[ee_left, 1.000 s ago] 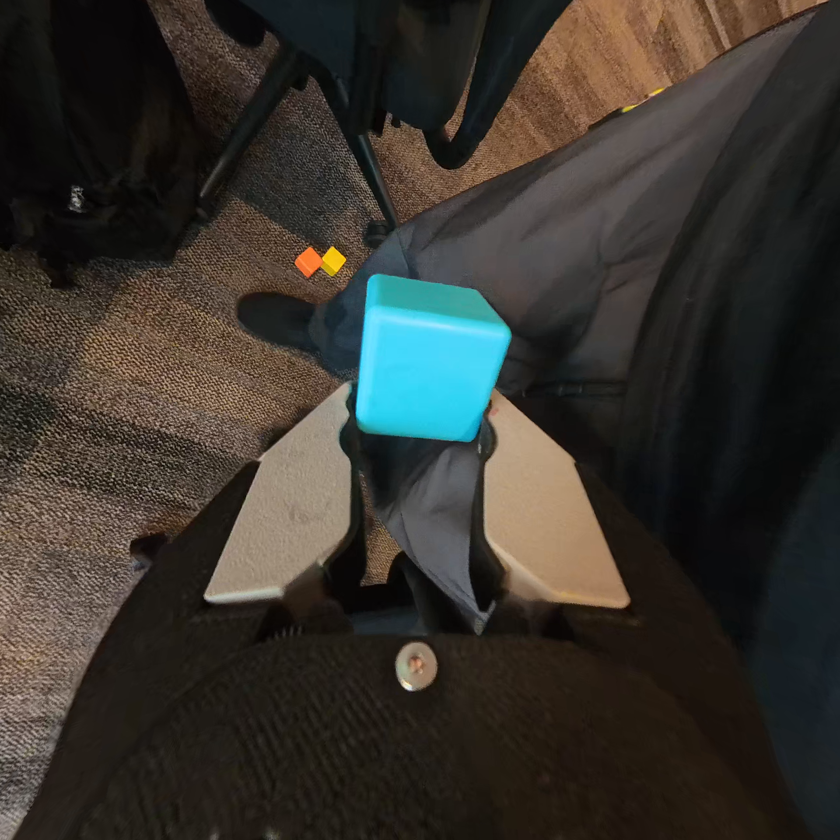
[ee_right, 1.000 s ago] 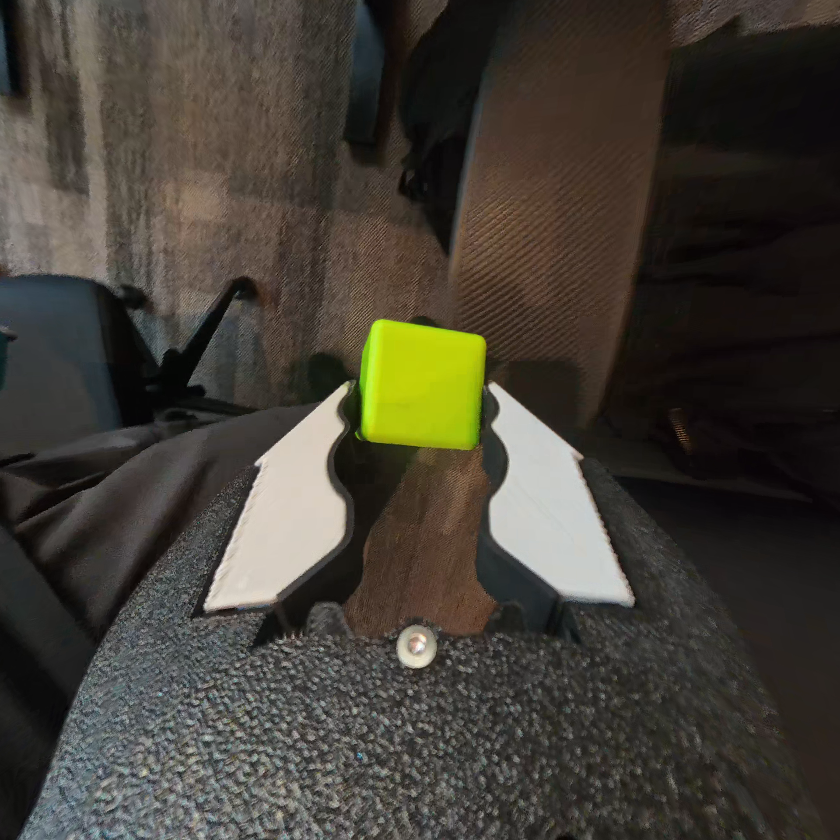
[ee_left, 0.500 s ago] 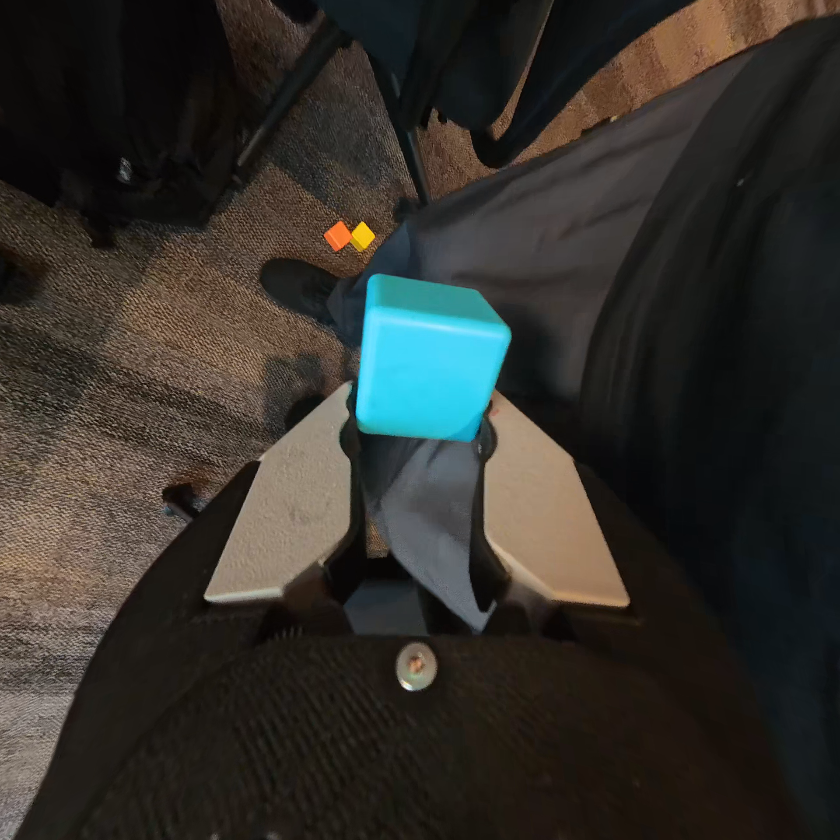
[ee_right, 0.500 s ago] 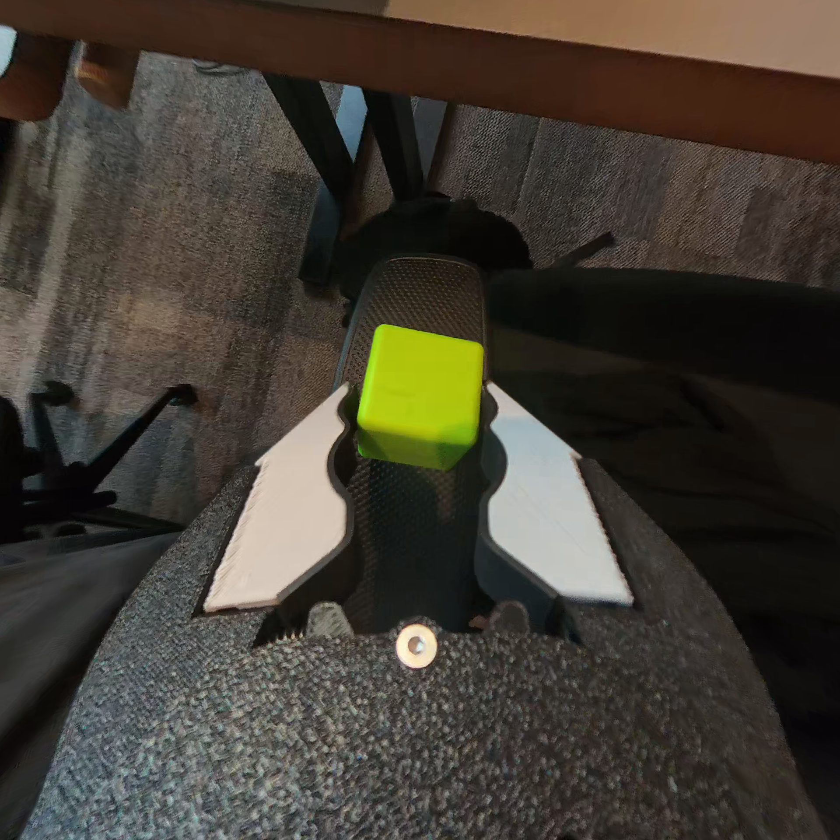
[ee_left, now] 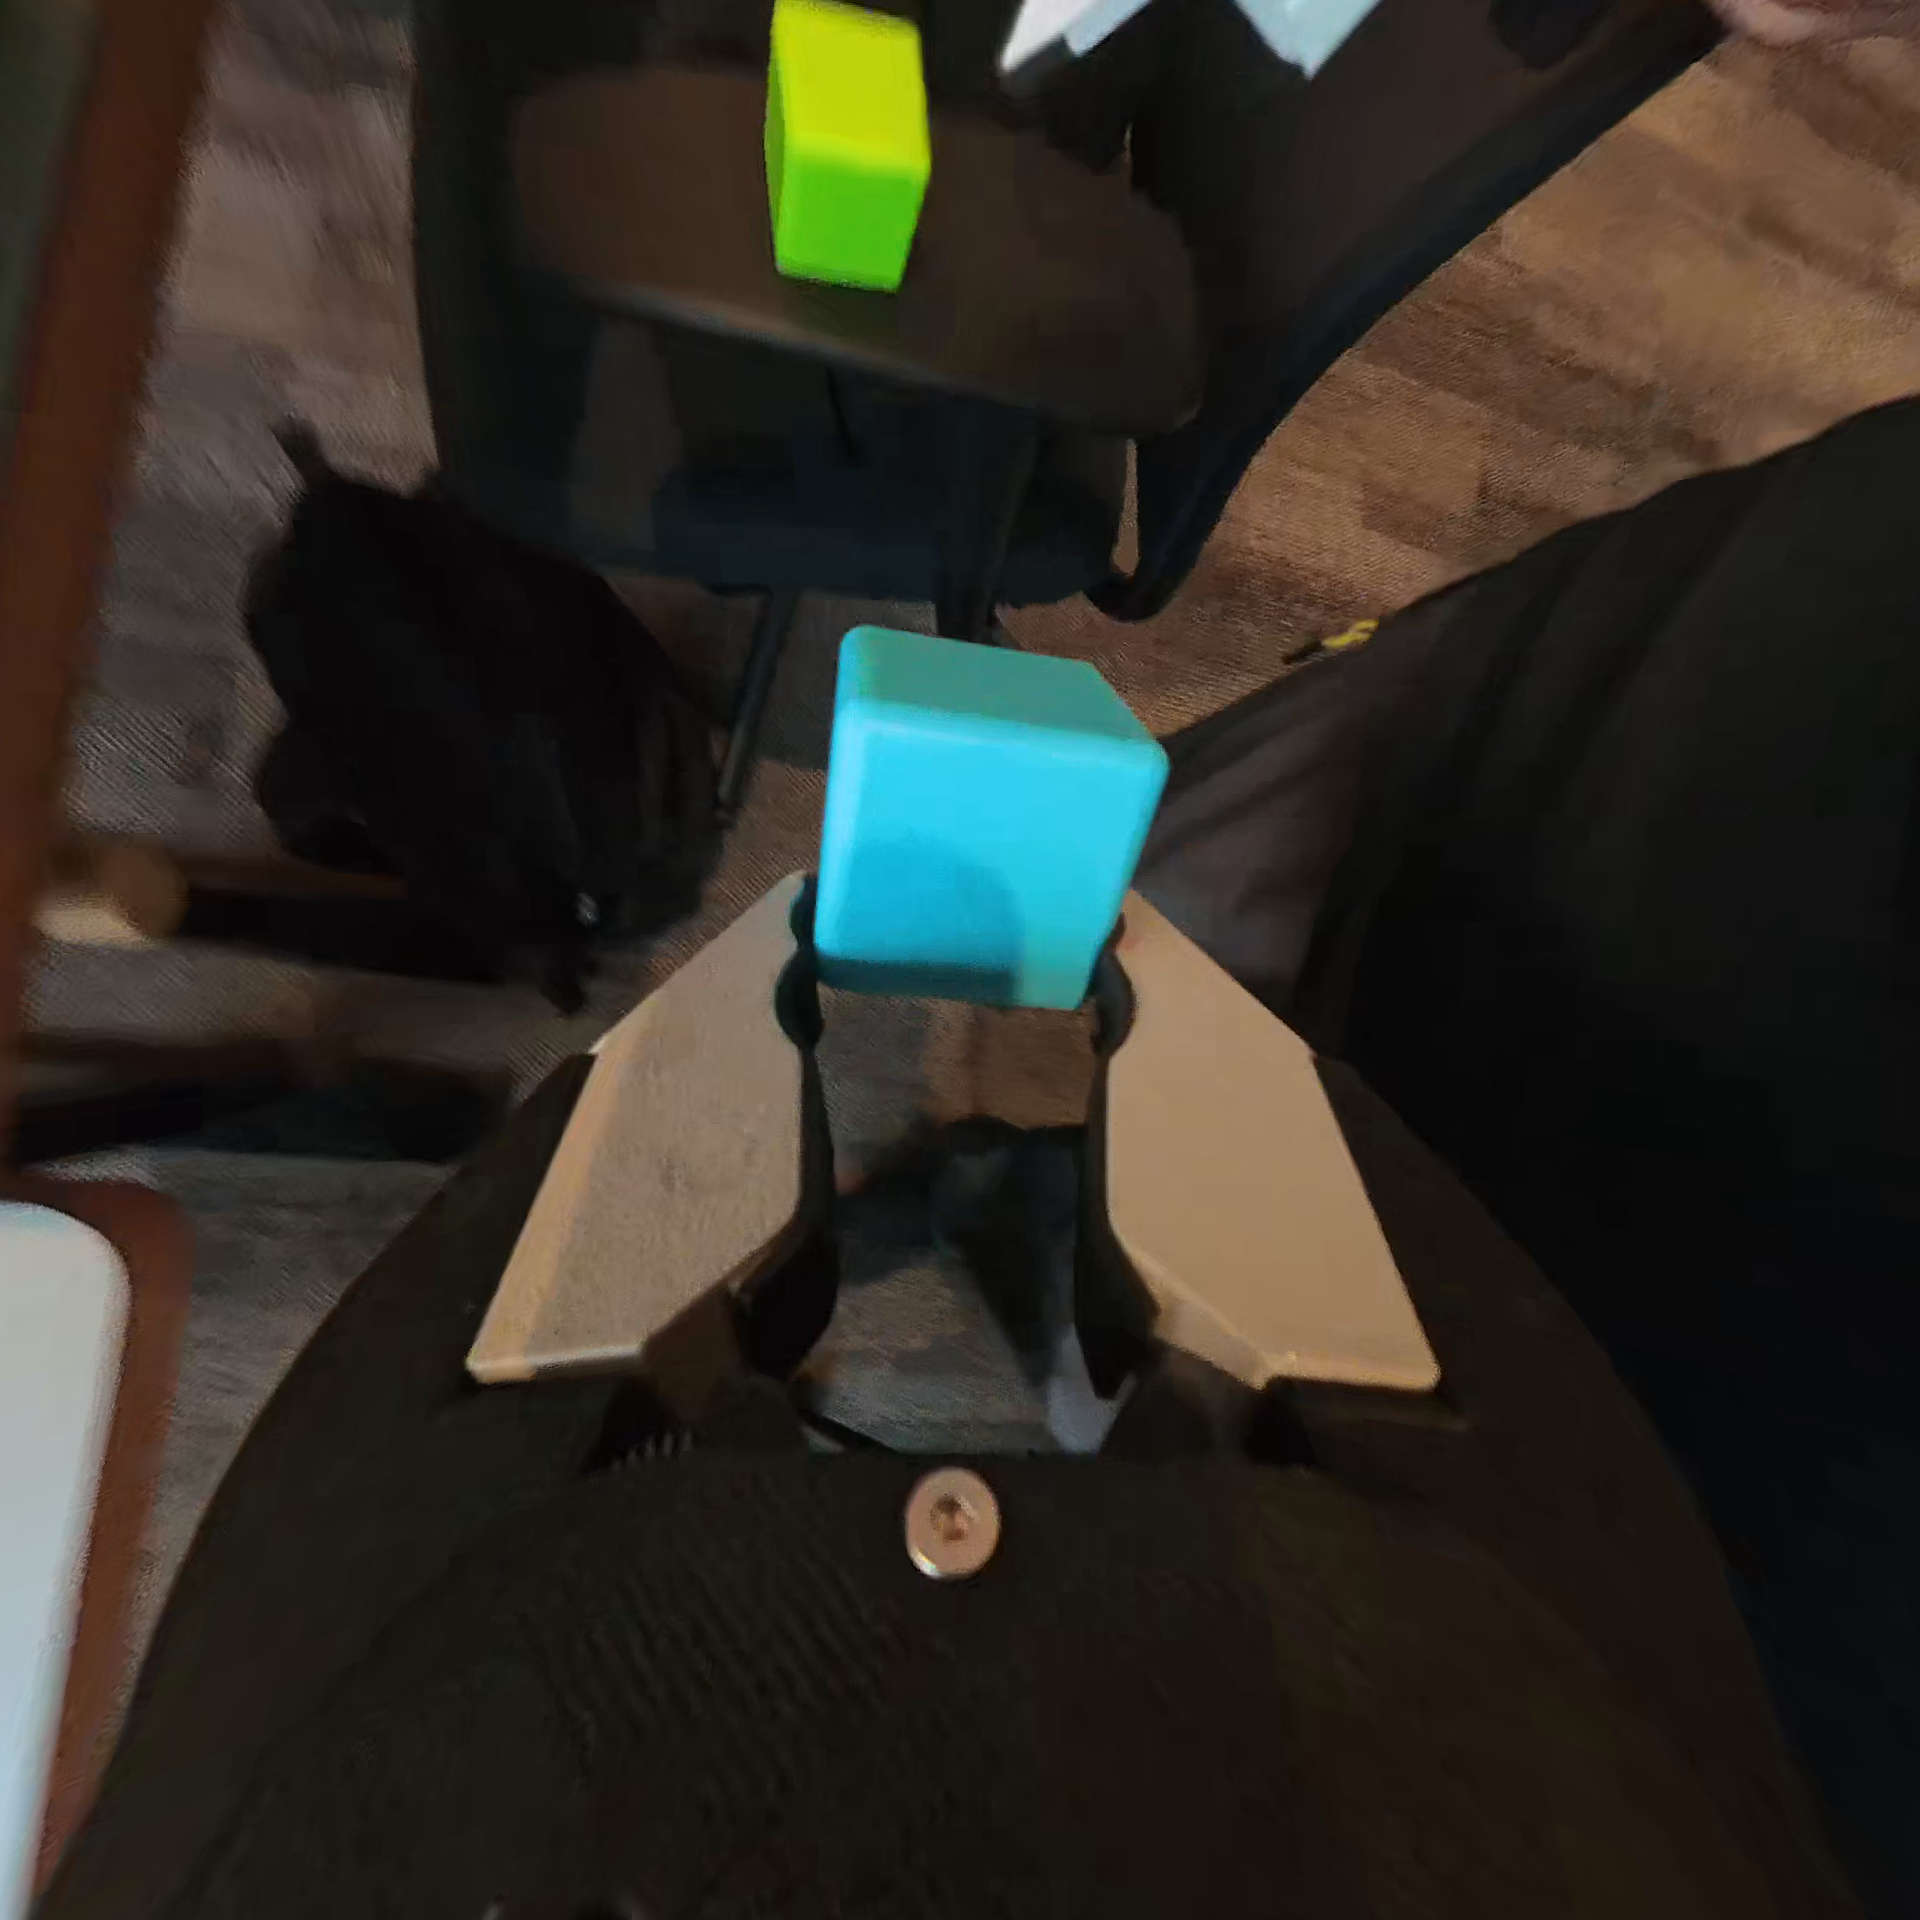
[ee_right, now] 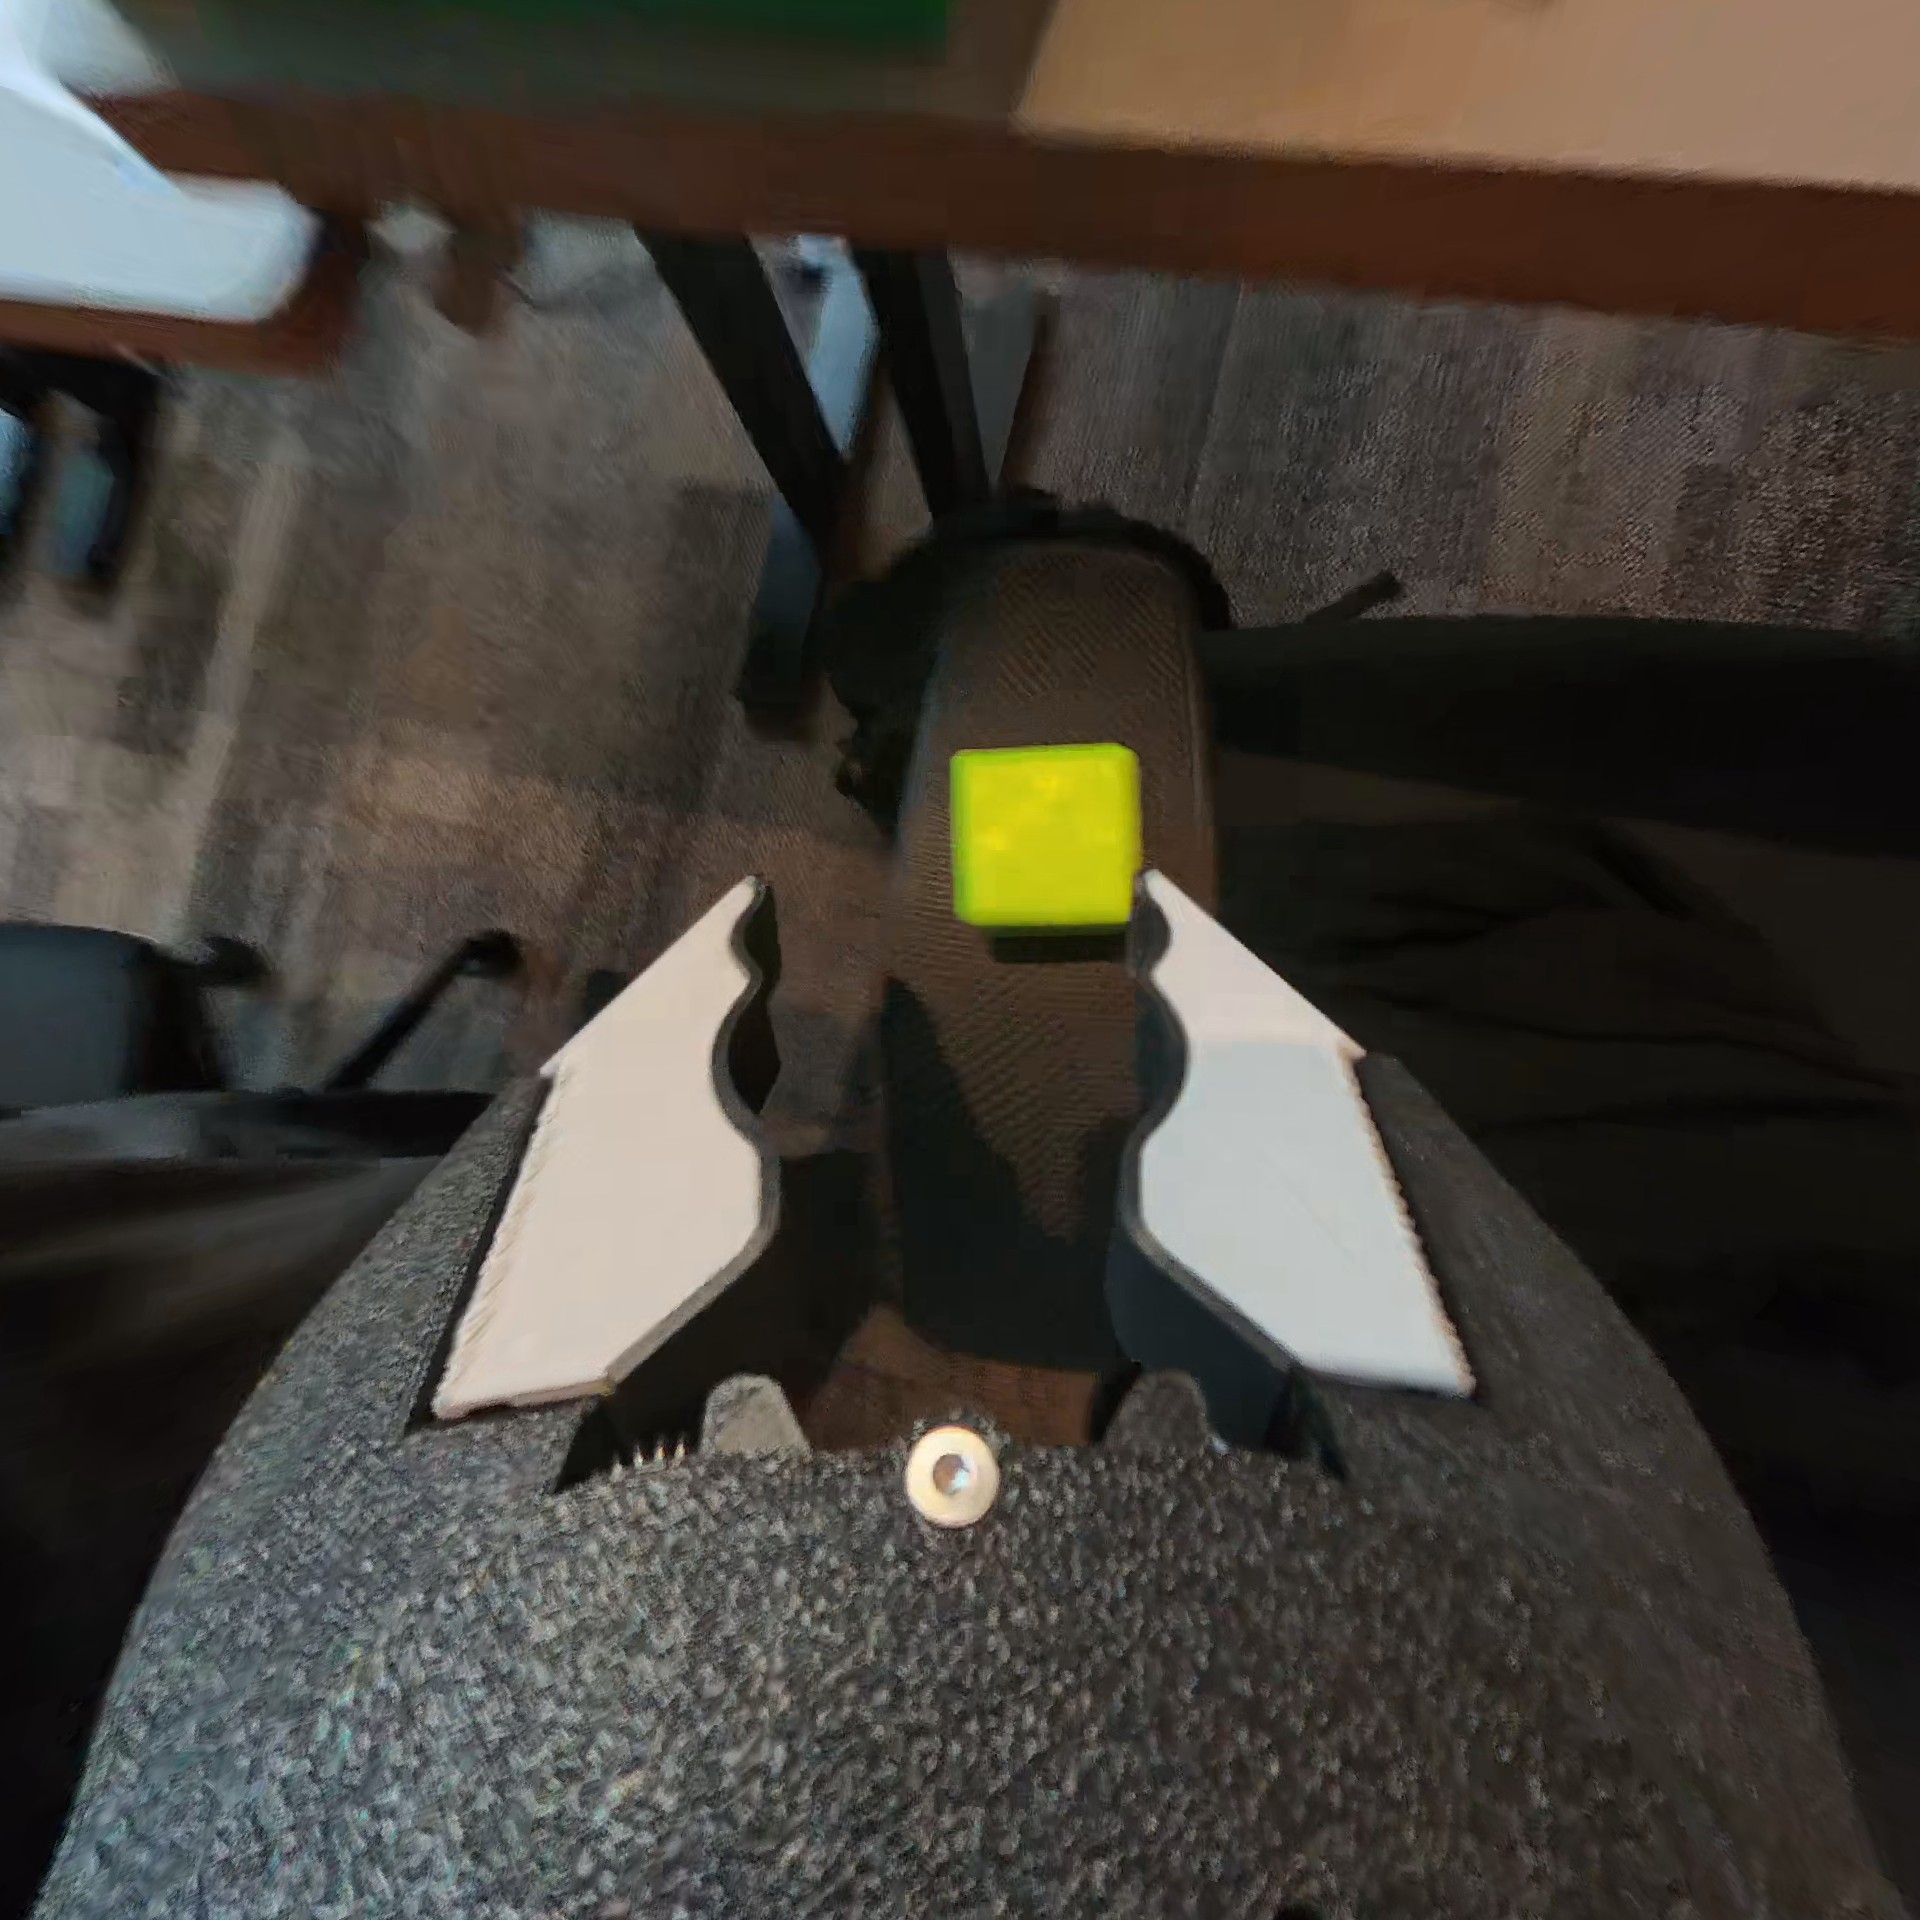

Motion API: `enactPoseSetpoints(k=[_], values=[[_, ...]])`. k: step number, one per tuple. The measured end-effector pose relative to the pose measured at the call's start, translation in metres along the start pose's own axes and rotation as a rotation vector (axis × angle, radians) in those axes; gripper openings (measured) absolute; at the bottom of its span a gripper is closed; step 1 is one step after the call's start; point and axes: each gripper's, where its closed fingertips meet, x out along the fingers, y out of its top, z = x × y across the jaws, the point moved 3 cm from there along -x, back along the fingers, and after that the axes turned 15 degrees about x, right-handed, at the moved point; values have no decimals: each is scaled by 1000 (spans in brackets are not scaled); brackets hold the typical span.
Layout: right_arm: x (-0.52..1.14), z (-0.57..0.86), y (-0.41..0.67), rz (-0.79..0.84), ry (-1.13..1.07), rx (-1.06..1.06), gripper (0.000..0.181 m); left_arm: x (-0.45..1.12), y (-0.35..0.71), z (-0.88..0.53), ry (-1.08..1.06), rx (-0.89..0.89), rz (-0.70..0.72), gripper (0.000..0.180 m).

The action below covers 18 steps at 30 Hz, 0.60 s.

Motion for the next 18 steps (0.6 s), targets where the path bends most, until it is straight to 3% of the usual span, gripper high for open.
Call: enactPoseSetpoints(k=[2,3,5,7,11,13,18], values=[[-24,-53,8,17,225,73,38,-10,21,-3,35,140,43,51],[-31,-83,10,-6,349,123,34,-15,31,-4,56,210,66,51],[-40,-135,12,-72,517,206,59,-24,46,-3,99,326,104,50],[-48,-172,18,-76,596,229,68,-32,55,-4,151,395,127,50],[-54,-204,26,-39,599,232,67,-36,57,-5,194,466,107,50],[-46,-200,25,-43,502,223,52,-33,60,-2,201,493,103,50],[-43,-186,28,-62,471,270,49,-25,65,-2,158,403,76,50]])
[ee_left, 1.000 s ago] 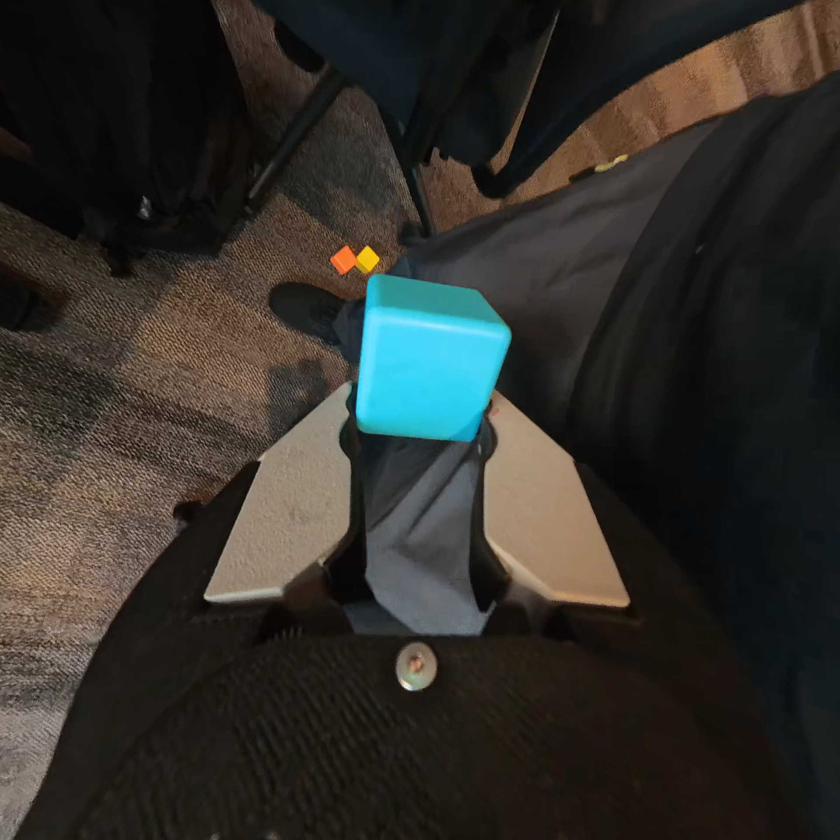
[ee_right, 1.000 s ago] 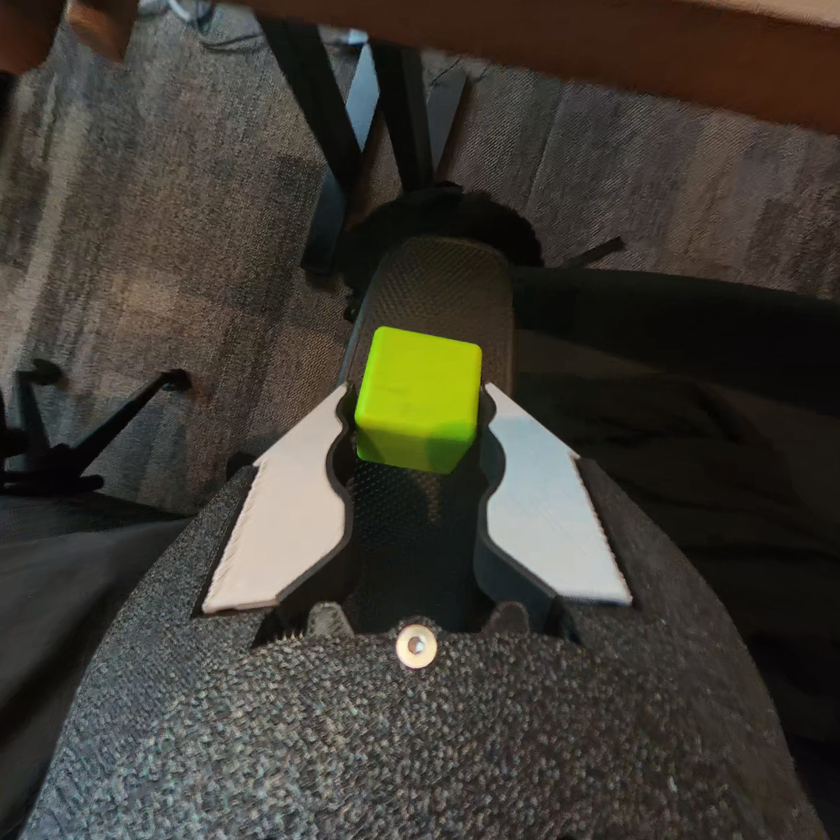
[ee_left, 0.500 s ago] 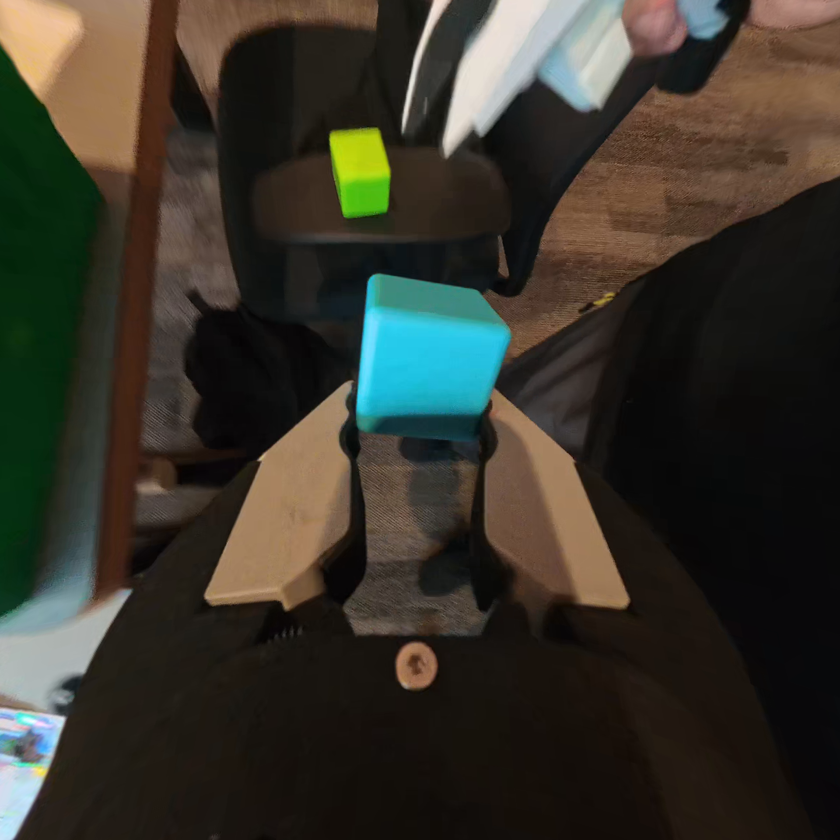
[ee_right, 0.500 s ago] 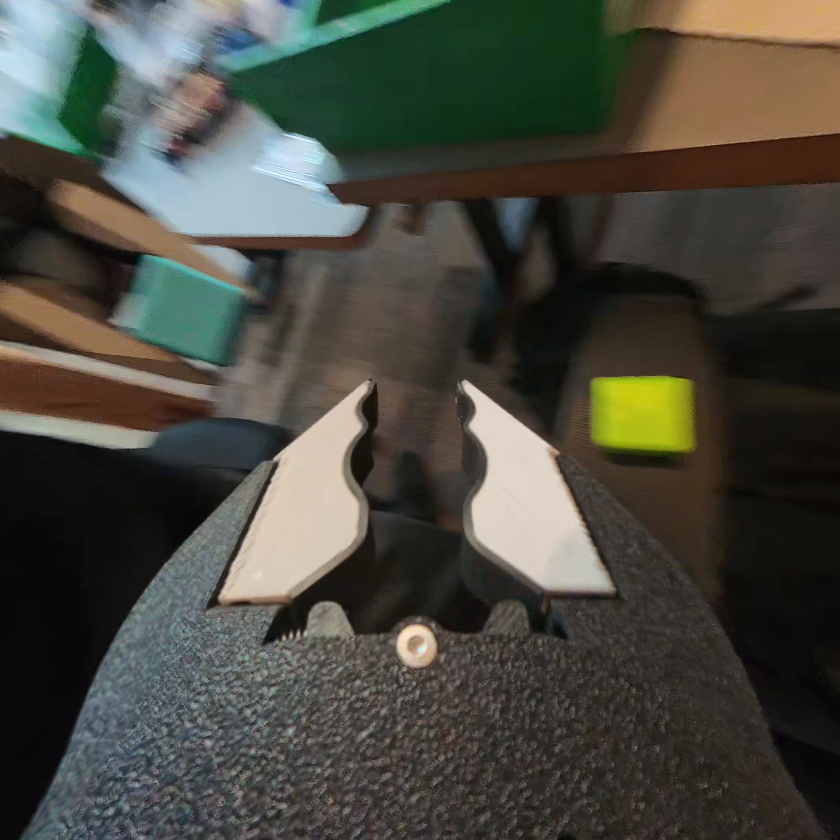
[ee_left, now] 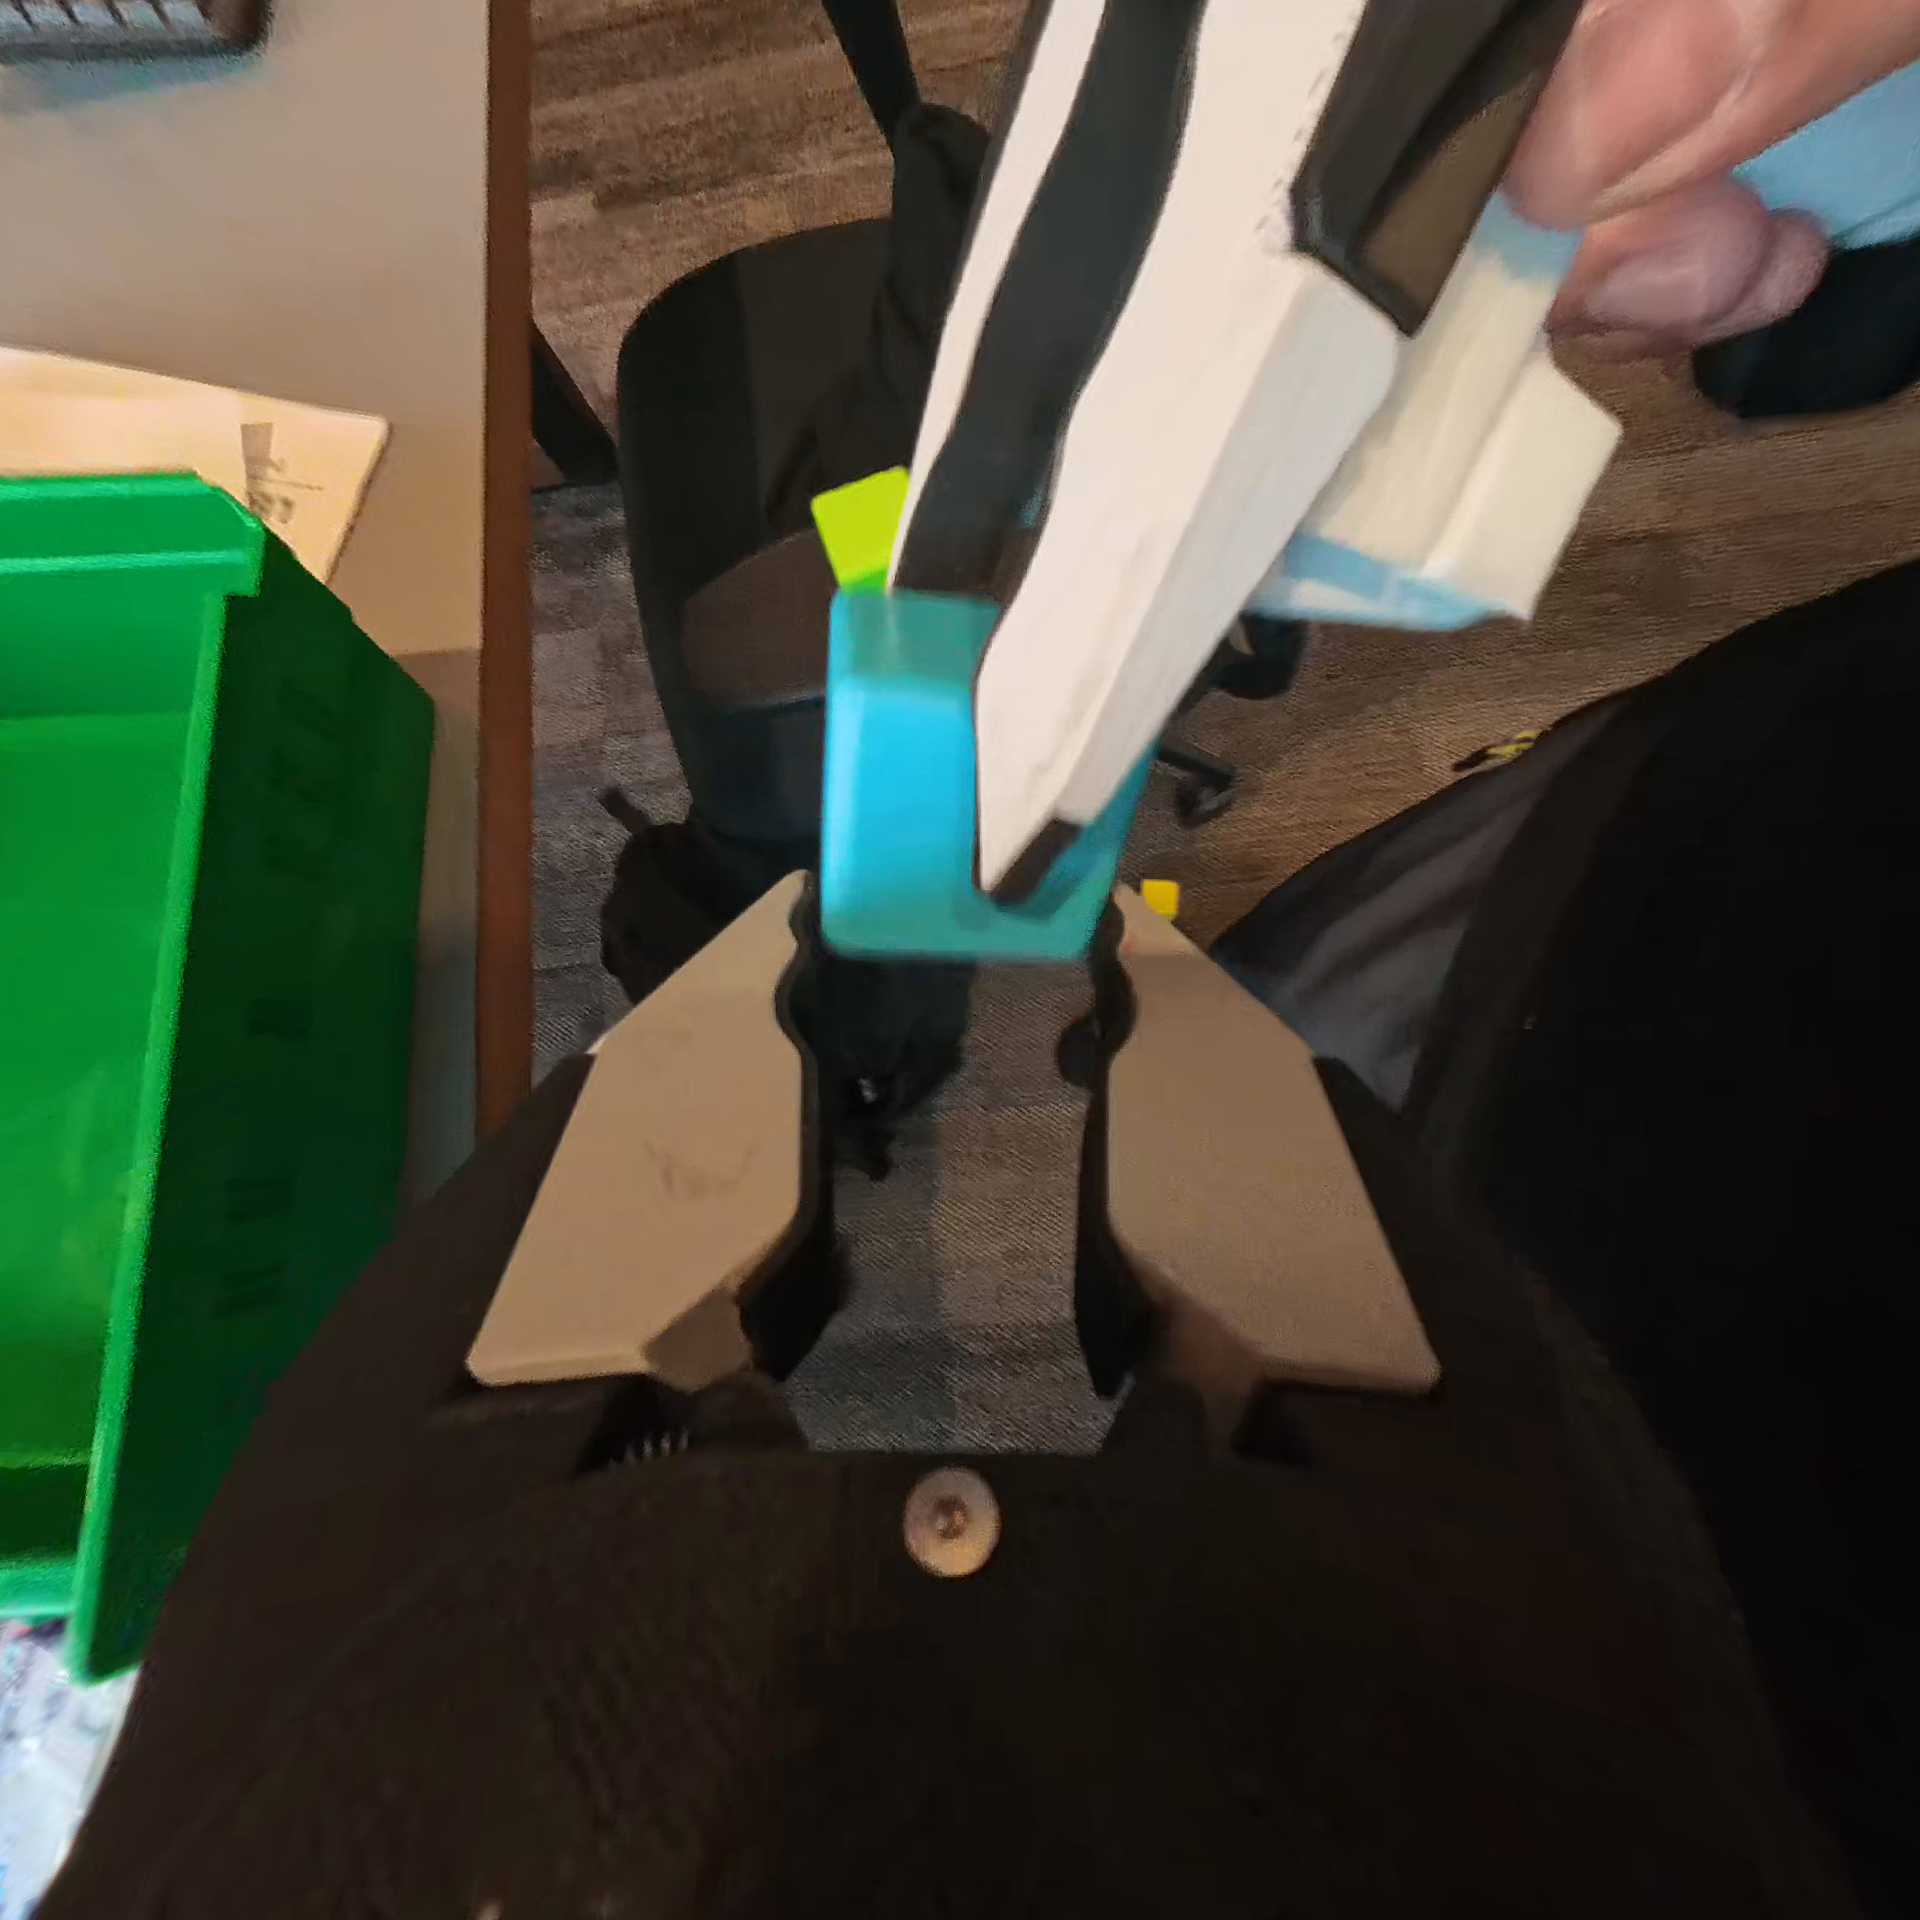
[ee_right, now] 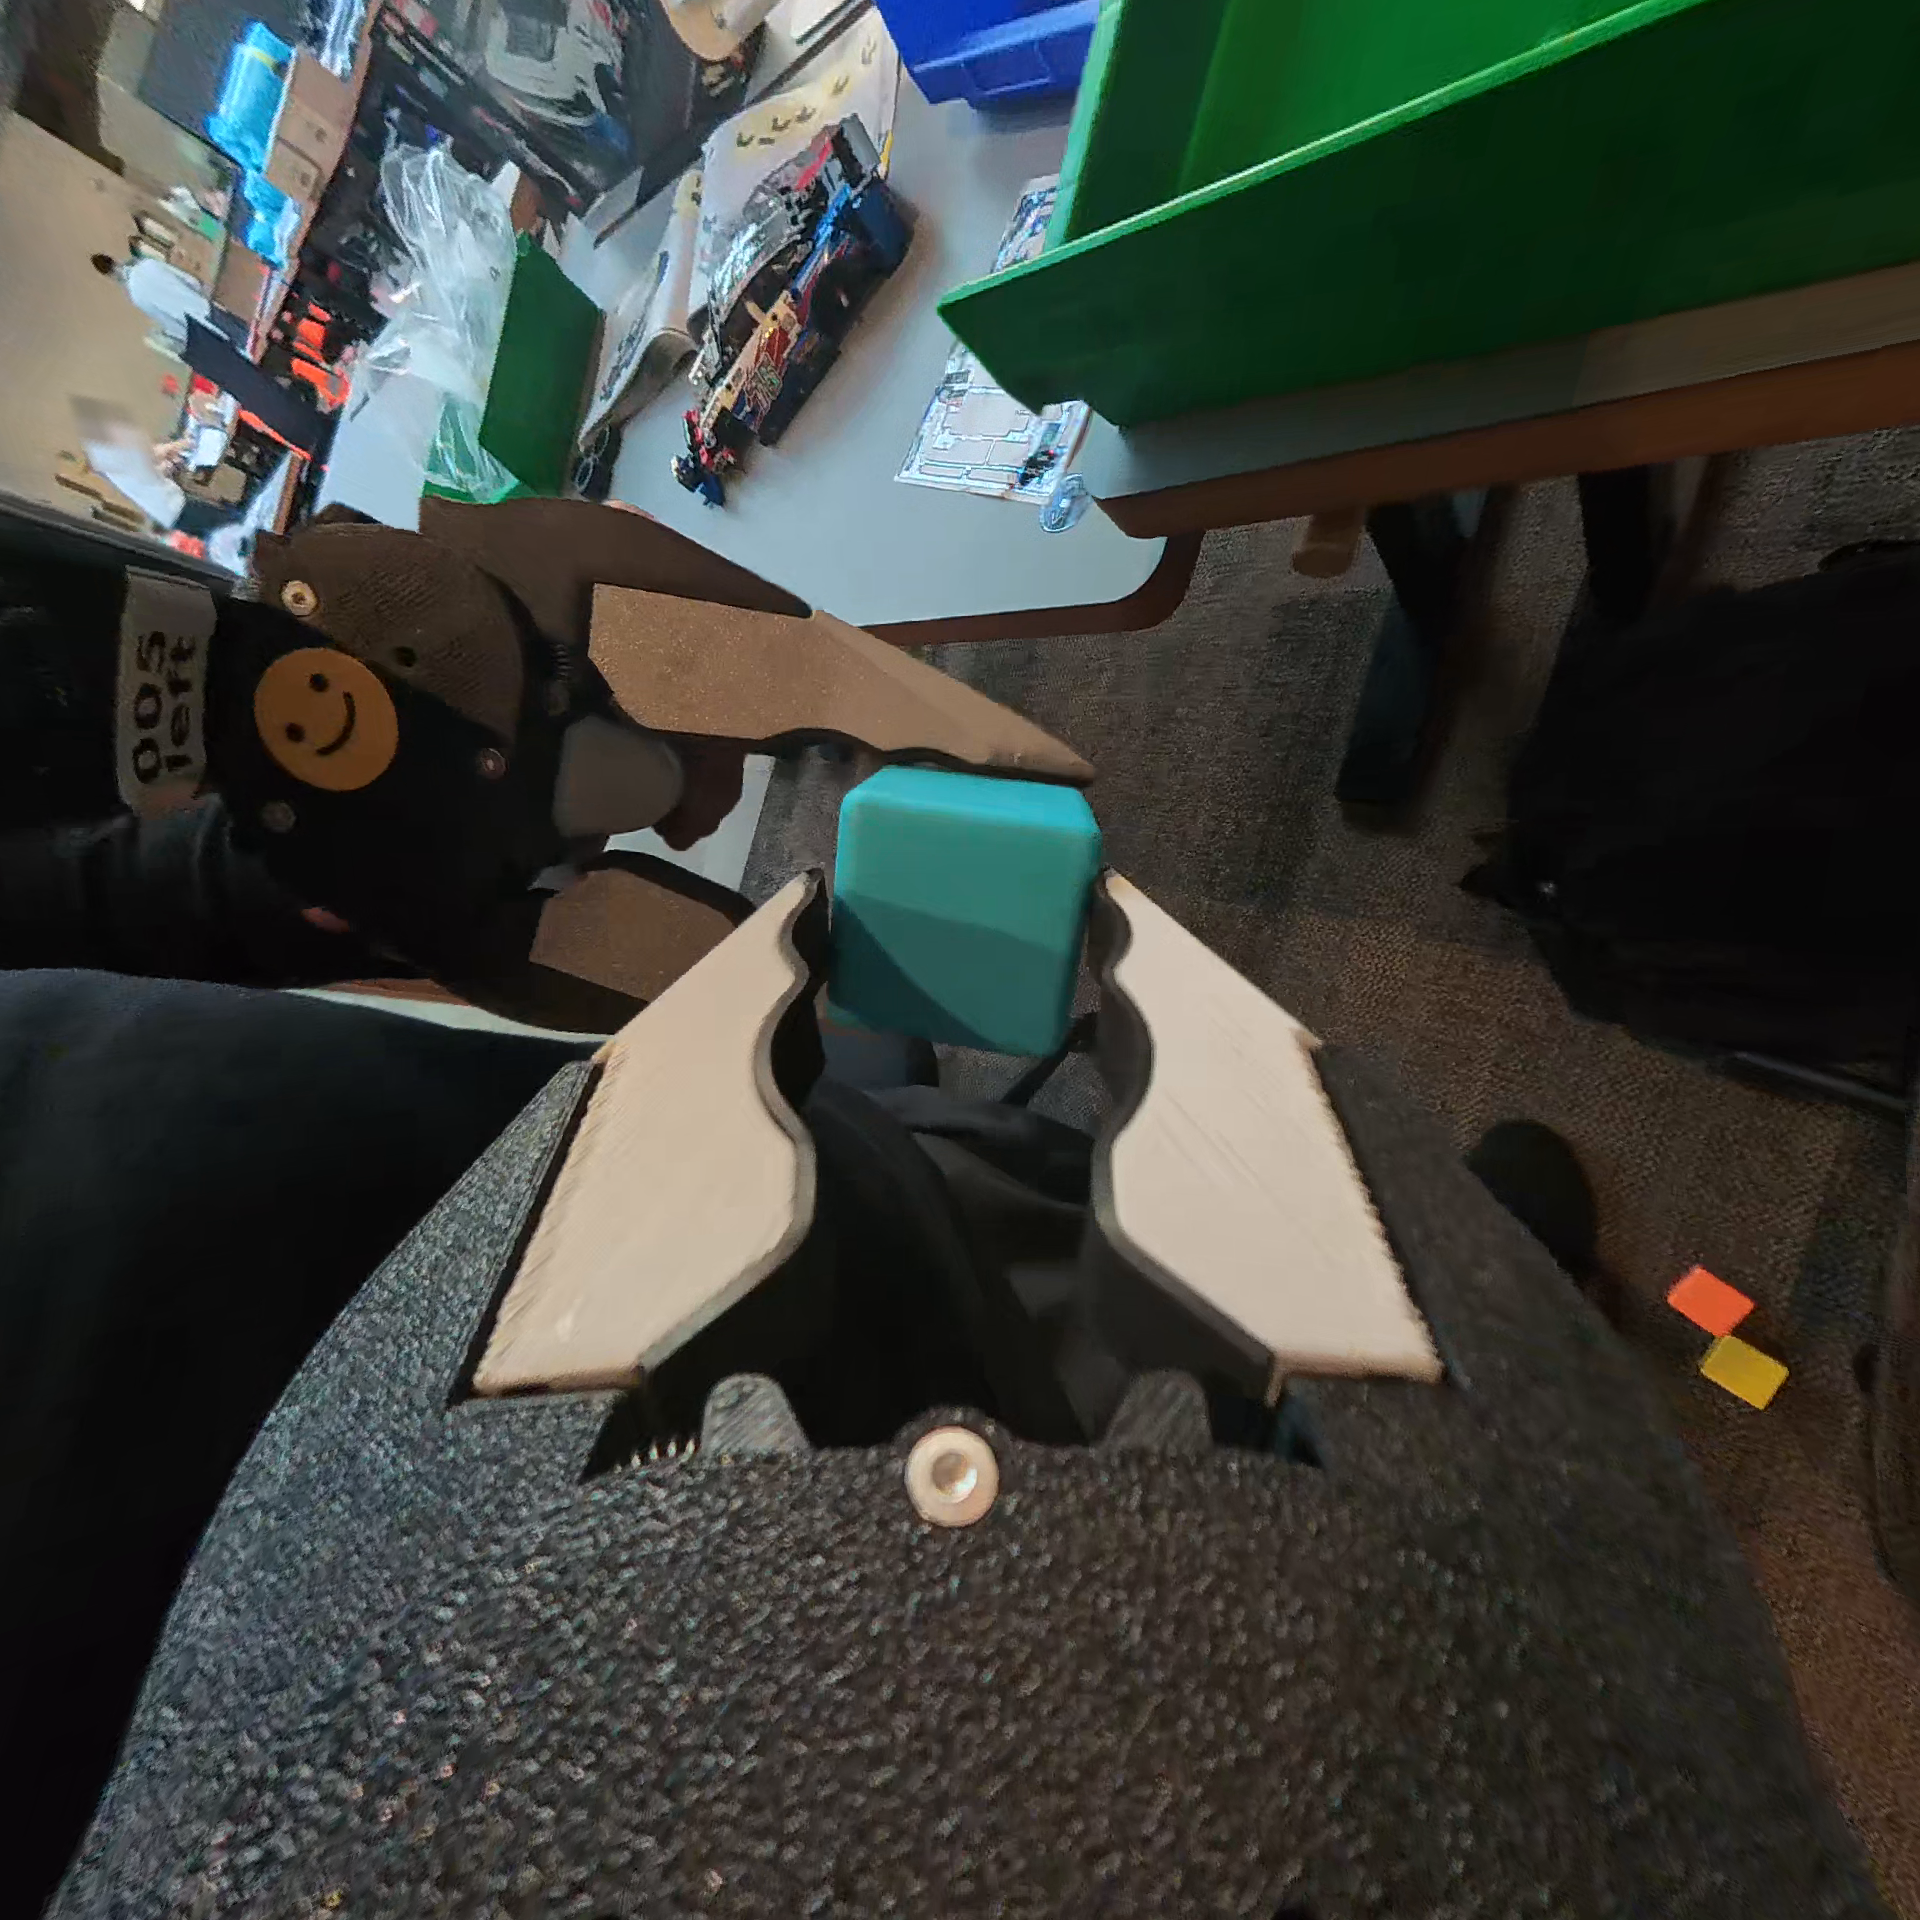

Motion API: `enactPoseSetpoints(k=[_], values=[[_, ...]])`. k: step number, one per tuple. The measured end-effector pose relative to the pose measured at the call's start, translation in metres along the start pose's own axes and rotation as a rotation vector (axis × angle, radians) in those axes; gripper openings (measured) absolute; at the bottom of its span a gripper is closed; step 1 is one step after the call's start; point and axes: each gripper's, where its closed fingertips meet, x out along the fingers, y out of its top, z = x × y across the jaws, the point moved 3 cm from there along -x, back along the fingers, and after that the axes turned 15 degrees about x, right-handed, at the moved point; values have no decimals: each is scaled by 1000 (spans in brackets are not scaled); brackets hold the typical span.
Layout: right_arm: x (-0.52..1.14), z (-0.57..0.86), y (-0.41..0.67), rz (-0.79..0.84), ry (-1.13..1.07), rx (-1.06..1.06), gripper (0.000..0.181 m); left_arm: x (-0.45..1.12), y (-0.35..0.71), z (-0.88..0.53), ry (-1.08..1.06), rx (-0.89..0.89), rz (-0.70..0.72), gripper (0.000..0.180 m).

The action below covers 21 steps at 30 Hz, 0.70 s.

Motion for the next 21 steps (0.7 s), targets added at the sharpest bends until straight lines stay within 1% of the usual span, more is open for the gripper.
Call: enactPoseSetpoints(k=[1,2,4,6,9,14,17,19,21], values=[[-6,9,5,5,-46,-7,49,3,-3,-2,-15,-26,-23,56],[-13,24,10,12,-109,-29,49,6,-8,-6,-24,-46,-38,58],[-29,64,22,-10,-267,-72,48,8,-21,-7,-51,-73,-63,55],[-45,106,33,-53,-435,-122,49,10,-43,-3,-79,-89,-122,53],[-55,151,49,-129,-601,-209,48,14,-86,13,-134,-129,-213,48],[-41,182,57,-232,-671,-282,48,14,-153,49,-215,-275,-343,39],[-32,199,51,-284,-704,-304,48,12,-176,67,-241,-360,-373,38],[-26,207,45,-322,-712,-314,48,9,-184,73,-244,-384,-383,37],[-25,213,44,-327,-738,-343,48,9,-187,76,-243,-397,-385,38]])
